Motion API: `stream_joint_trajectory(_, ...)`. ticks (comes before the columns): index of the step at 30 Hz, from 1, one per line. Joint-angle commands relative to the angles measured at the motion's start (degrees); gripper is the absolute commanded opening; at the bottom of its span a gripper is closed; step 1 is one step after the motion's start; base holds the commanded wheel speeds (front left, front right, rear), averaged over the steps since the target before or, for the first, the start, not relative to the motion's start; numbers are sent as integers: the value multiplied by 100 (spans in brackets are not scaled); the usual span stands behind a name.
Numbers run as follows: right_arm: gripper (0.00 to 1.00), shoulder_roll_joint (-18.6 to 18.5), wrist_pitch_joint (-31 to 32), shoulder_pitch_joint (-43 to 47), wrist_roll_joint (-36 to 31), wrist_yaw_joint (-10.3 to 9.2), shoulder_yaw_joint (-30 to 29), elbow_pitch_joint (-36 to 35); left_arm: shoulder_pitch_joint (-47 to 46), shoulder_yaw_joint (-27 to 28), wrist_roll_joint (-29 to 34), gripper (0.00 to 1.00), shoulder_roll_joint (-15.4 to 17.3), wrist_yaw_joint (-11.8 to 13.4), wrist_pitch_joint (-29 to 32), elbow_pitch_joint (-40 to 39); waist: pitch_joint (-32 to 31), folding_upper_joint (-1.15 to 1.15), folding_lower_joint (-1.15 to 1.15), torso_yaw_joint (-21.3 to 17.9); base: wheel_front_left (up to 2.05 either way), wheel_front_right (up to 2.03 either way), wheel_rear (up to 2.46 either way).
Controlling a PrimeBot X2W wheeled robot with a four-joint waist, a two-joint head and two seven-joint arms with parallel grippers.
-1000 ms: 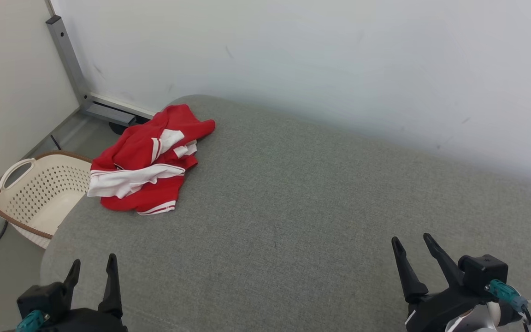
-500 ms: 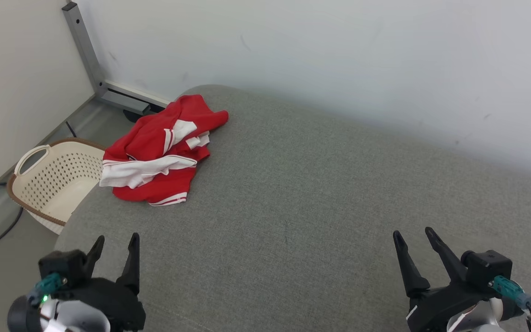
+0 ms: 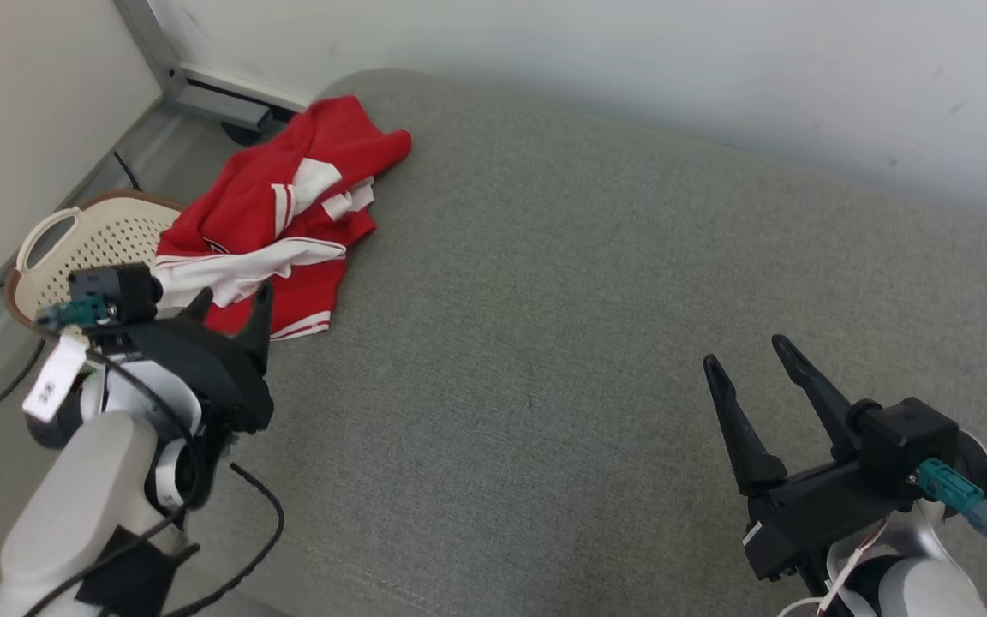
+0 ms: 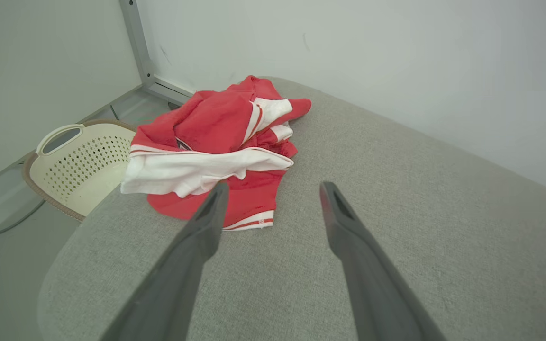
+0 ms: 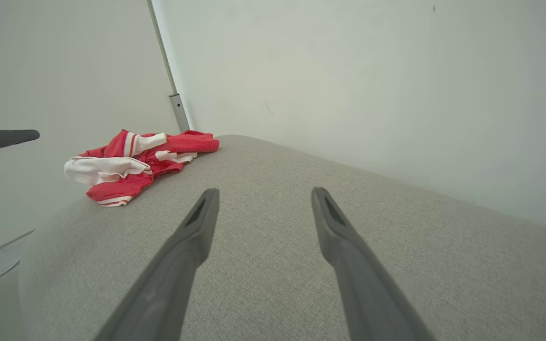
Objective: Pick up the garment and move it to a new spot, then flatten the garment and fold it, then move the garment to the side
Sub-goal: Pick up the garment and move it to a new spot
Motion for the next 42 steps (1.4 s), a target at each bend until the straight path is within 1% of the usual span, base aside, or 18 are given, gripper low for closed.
stream_joint_trajectory(1, 100, -36, 82, -83, -95, 0, 9, -156, -186, 32, -90, 100, -16, 14, 91, 132, 486, -1, 0, -207, 0, 0, 0)
stream_joint_trajectory(6, 100, -34, 500, -112, -361, 0, 121, -887, -791, 82, -179, 100, -60, -53, 416, 750, 979, -1, 0, -390, 0, 0, 0)
stream_joint_trajectory(10, 100, -50, 762, -121, -538, 0, 214, -1341, -1158, 95, -287, 100, -71, -160, 666, 1193, 1292, -1, 0, -506, 0, 0, 0)
stream_joint_trajectory(12, 100, -80, 893, -92, -560, 0, 238, -1567, -1418, 108, -261, 100, -60, -128, 712, 1421, 1462, -1, 0, -572, 0, 0, 0)
stream_joint_trajectory(15, 100, -113, 975, -77, -563, 0, 274, -1712, -1596, 135, -333, 100, -78, -197, 743, 1666, 1620, -1, 0, -642, 0, 0, 0)
stream_joint_trajectory(22, 100, -158, 1052, -61, -577, 0, 363, -1937, -1853, 115, -329, 100, -49, -158, 860, 2155, 1892, -1, 0, -773, 0, 0, 0)
stream_joint_trajectory(26, 100, -174, 1077, -86, -549, 0, 424, -2022, -1940, 134, -281, 100, 17, 8, 759, 2470, 2010, -1, 0, -886, 0, 0, 0)
stream_joint_trajectory(29, 100, -186, 1084, -89, -525, 0, 443, -2084, -1969, 182, -363, 100, 30, 25, 784, 2706, 2068, -1, 0, -980, 0, 0, 0)
stream_joint_trajectory(33, 100, -213, 1091, -73, -507, 0, 491, -2146, -2031, 219, -367, 100, 139, 100, 687, 2992, 2125, -1, 0, -1117, 0, 0, 0)
stream_joint_trajectory(34, 100, -212, 1094, -53, -504, 0, 479, -2159, -2027, 206, -354, 79, 137, 105, 661, 3052, 2135, -1, 0, -1136, 0, 0, 0)
stream_joint_trajectory(35, 100, -213, 1098, -35, -505, 0, 478, -2173, -2038, 205, -350, 48, 149, 116, 645, 3105, 2152, -1, 0, -1154, 0, 0, 0)
stream_joint_trajectory(36, 100, -211, 1096, -22, -502, 0, 471, -2180, -2048, 189, -341, 0, 142, 123, 631, 3163, 2165, -1, 0, -1164, 0, 0, 0)
stream_joint_trajectory(39, 100, -212, 1080, -19, -492, 0, 462, -2169, -2048, 185, -375, 0, 78, 91, 565, 3290, 2190, -1, 0, -1175, 0, 0, 0)
stream_joint_trajectory(42, 100, -193, 1028, -52, -462, 0, 486, -2100, -2048, 191, -354, 0, 69, 102, 286, 3335, 2145, -1, 0, -1163, 0, 0, 0)
